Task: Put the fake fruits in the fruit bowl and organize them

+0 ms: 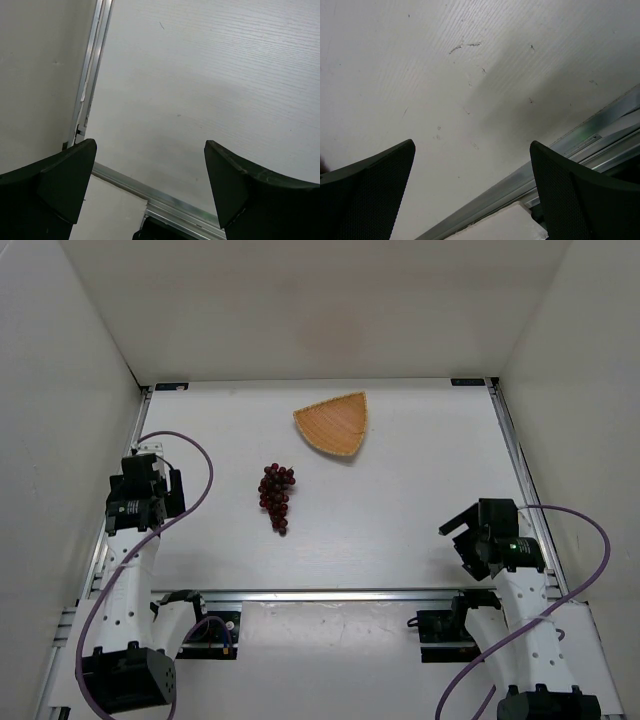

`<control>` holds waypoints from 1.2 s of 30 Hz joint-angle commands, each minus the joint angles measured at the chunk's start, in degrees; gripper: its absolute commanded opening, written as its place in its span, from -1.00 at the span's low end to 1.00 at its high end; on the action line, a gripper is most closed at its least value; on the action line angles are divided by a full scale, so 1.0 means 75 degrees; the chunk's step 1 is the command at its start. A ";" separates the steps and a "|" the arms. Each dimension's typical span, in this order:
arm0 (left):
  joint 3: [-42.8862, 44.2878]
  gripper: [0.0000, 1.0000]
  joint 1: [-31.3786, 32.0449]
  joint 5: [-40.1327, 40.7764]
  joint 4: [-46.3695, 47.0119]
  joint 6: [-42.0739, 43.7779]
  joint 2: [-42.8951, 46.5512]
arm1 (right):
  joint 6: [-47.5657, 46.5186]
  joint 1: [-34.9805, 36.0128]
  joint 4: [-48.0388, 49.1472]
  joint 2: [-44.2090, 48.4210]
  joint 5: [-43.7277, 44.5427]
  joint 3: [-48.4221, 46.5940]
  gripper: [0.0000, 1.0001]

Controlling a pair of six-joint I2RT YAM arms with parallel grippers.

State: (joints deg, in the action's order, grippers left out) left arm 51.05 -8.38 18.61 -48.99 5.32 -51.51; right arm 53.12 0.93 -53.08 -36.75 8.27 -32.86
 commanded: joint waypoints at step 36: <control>0.6001 1.00 0.4469 -0.3885 -0.1531 0.1025 -0.8589 | -0.1879 0.2747 0.1370 -0.5201 0.0608 -0.3961 0.98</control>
State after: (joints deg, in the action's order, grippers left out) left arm 93.51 25.28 -3.16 -62.59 14.44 -115.35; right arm 39.92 21.39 -43.97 -75.18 12.29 -59.29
